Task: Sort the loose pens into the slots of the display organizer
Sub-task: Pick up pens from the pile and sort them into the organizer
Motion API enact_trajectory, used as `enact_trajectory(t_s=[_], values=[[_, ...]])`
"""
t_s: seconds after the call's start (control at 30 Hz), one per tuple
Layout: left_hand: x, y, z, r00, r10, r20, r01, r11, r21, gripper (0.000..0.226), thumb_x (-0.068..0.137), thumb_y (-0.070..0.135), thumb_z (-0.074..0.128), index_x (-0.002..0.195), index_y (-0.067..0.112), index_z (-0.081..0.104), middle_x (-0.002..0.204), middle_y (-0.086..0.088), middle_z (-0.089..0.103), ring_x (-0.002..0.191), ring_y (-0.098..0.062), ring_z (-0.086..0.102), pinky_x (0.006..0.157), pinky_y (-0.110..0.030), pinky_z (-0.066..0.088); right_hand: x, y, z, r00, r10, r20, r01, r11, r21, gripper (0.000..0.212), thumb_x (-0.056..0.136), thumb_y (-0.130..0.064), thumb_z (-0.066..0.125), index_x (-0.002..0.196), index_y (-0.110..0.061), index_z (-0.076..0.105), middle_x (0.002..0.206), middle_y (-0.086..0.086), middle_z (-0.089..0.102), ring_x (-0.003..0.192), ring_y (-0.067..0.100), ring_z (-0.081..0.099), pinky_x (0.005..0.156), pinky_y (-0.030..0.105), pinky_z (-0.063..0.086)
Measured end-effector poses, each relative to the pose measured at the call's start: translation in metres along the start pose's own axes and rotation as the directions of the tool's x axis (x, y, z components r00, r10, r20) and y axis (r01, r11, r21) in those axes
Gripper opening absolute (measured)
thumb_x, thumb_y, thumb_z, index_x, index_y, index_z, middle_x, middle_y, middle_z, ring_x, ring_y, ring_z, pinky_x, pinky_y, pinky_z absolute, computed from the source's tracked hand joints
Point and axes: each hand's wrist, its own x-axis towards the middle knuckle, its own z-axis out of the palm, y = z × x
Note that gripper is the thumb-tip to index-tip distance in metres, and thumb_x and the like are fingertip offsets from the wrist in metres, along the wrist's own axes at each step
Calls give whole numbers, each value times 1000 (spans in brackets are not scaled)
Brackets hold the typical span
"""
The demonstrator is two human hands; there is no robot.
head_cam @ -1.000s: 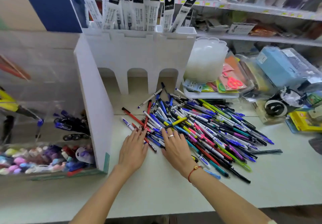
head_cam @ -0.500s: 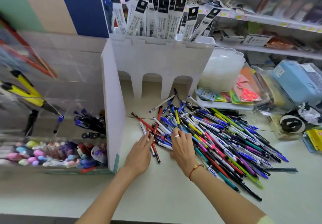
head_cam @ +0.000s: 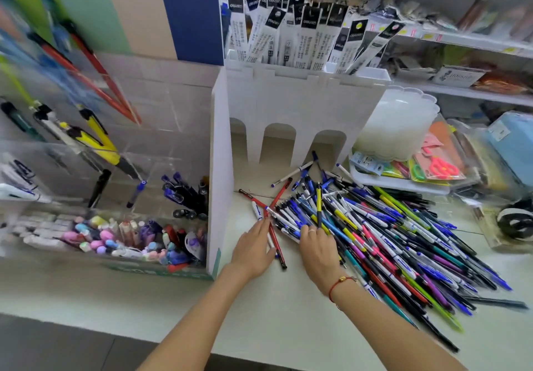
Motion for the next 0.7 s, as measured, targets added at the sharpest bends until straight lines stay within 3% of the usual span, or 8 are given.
enact_trajectory(t_s=[0.13, 0.23, 0.33, 0.4, 0.5, 0.6, 0.7], values=[[-1, 1, -5, 999, 6, 40, -3, 997, -73, 68, 97, 20, 48, 153, 9, 12, 162, -3, 5, 148, -14, 7, 118, -24, 8, -1, 18, -9, 998, -53, -16, 55, 992, 116, 23, 96, -3, 39, 118, -10, 42, 118, 10, 58, 113, 26, 51, 88, 33, 42], [0, 3, -8, 998, -1, 58, 10, 990, -143, 63, 96, 15, 49, 152, 8, 20, 160, -6, 12, 147, -17, 12, 115, -22, 9, -3, 30, -14, 997, -76, -26, 80, 970, 229, 14, 97, -4, 39, 109, -12, 40, 113, 9, 59, 97, 25, 56, 67, 28, 38], [-2, 7, -10, 999, -25, 21, 29, 970, -240, 53, 95, 13, 50, 146, 9, 35, 155, -8, 28, 143, -20, 25, 112, -23, 17, -4, 43, -18, 997, -70, -13, 69, 913, 401, 5, 102, -18, 39, 102, -14, 36, 92, 6, 58, 70, 25, 49, 52, 30, 29], [-5, 15, -13, 995, -91, -38, 71, 930, -359, 43, 96, 12, 48, 139, 11, 45, 147, -5, 41, 135, -20, 39, 105, -21, 26, -9, 50, -27, 998, -53, 38, 20, 802, 597, 25, 102, -30, 41, 115, -9, 41, 76, 1, 52, 65, 23, 49, 51, 31, 30], [-15, 38, -23, 981, -193, 10, 147, 710, -689, 32, 100, 13, 42, 129, 14, 57, 137, -3, 53, 121, -13, 48, 99, -21, 32, -20, 53, -40, 984, -108, 141, -53, 582, 811, 42, 101, -34, 44, 131, -5, 39, 92, 7, 56, 78, 18, 50, 67, 28, 37], [-27, 65, -33, 975, -166, 150, 214, 504, -836, 32, 102, 25, 40, 127, 14, 57, 129, 2, 56, 116, -8, 50, 98, -26, 37, -30, 53, -48, 983, -119, 137, -96, 302, 948, 9, 101, -29, 47, 97, -21, 48, 73, 4, 48, 59, 10, 42, 59, 23, 37], [-26, 74, -38, 972, -151, 179, 230, 462, -857, 41, 99, 40, 44, 132, 16, 53, 132, 4, 55, 123, -9, 49, 104, -29, 37, -34, 53, -53, 959, -166, 230, -224, 55, 973, 19, 98, -27, 52, 86, -14, 45, 64, -1, 45, 50, 8, 42, 54, 23, 38]])
